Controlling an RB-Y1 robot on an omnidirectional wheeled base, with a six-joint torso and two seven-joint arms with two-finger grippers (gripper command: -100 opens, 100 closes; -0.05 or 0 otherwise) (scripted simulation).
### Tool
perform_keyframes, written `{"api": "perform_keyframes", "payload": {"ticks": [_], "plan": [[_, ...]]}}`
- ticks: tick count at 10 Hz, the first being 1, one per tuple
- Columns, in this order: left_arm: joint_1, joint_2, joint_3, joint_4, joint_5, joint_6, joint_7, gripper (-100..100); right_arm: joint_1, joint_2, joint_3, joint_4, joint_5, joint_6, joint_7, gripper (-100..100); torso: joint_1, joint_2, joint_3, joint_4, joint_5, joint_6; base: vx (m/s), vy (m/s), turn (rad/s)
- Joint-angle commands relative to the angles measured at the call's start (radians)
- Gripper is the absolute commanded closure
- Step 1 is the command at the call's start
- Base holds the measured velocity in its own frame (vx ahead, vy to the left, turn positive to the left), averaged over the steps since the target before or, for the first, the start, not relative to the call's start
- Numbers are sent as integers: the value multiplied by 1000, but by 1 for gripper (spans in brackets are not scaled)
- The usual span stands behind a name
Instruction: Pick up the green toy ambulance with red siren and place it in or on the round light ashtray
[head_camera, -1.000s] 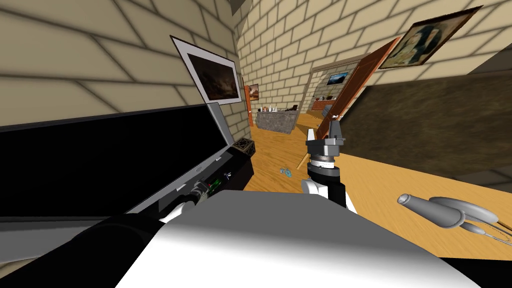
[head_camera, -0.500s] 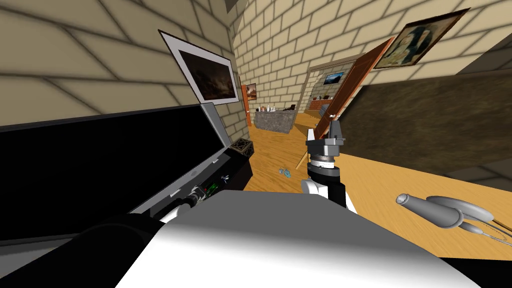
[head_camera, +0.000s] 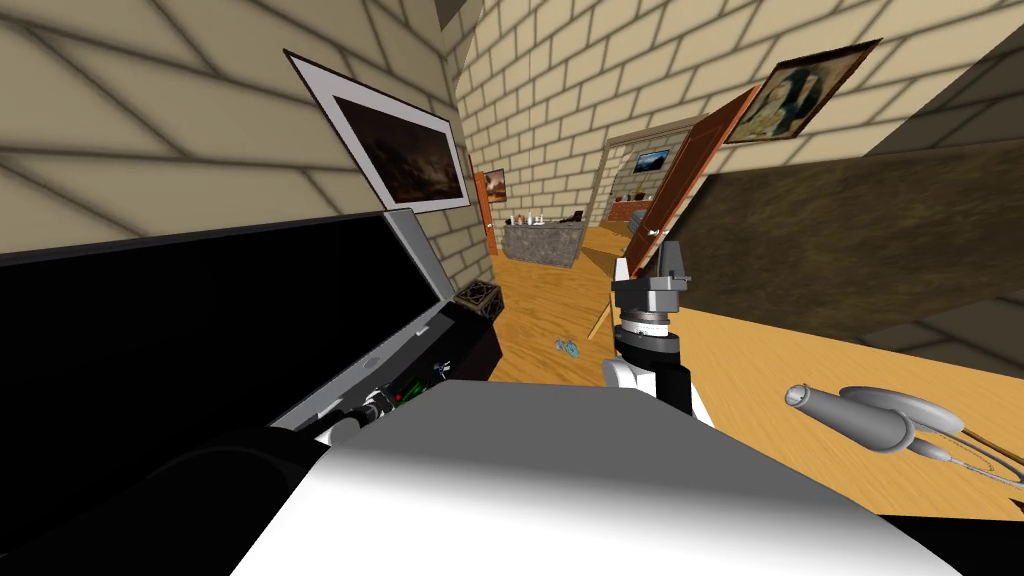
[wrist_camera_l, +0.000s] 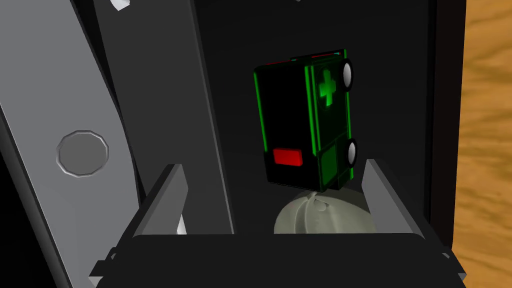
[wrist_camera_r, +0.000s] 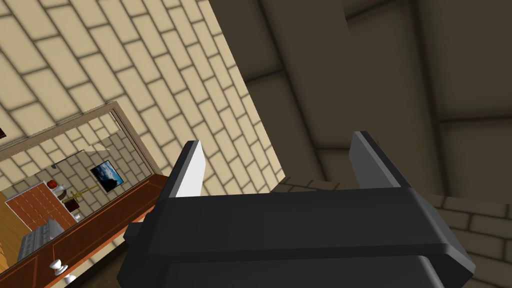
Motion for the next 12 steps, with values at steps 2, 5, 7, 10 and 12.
{"api": "perform_keyframes", "payload": {"ticks": [2, 5, 7, 10, 12], "plan": [[11, 11, 31, 61, 8, 75, -2, -100, 0, 0, 0, 0, 0, 0, 0, 0, 0, 1, 0, 0, 0, 0, 94, 6, -77], [15, 26, 52, 107, 19, 139, -5, -100, 0, 0, 0, 0, 0, 0, 0, 0, 0, 1, 1, 0, 0, 0, 85, 9, -58], [18, 38, 70, 152, 29, 182, -7, -100, 0, 0, 0, 0, 0, 0, 0, 0, 1, 1, 1, 0, 0, 0, 82, 26, -65], [19, 57, 99, 229, 44, 259, -13, -100, 0, 0, 0, 0, 0, 0, 0, 0, 1, 2, 1, 0, 0, 0, 79, 28, -63], [15, 64, 115, 301, 54, 318, -19, -100, 0, 0, 0, 0, 0, 0, 0, 0, 2, 0, 0, 0, 1, 0, 119, 64, -94]]}}
